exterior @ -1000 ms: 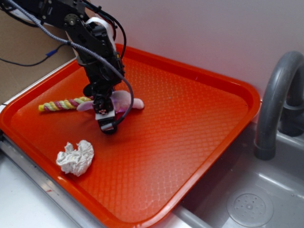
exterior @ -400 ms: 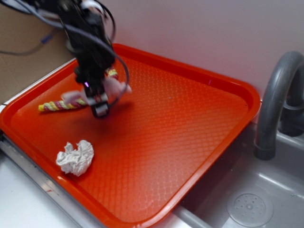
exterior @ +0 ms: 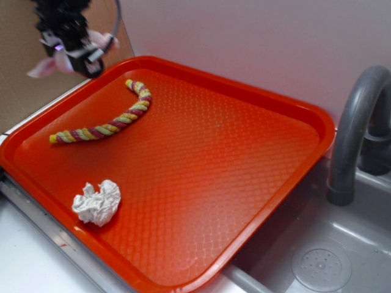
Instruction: Grab the pink bunny.
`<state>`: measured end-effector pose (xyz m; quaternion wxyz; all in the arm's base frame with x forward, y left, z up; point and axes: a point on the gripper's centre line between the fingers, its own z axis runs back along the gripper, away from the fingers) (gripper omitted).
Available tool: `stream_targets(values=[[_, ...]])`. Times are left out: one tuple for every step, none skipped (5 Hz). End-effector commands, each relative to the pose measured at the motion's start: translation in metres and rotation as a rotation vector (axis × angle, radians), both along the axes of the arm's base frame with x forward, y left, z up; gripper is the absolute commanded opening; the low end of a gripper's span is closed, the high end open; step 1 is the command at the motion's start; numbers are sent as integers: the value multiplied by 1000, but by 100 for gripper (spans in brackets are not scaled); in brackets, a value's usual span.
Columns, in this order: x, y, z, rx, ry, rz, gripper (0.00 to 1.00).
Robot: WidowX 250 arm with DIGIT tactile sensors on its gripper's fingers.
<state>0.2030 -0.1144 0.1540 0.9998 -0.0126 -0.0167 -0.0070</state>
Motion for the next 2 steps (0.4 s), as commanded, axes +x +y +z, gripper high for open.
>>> stream_targets(values=[[-41, 41, 68, -6, -190, 186, 0], [-27, 33, 62, -106, -198, 78, 0]])
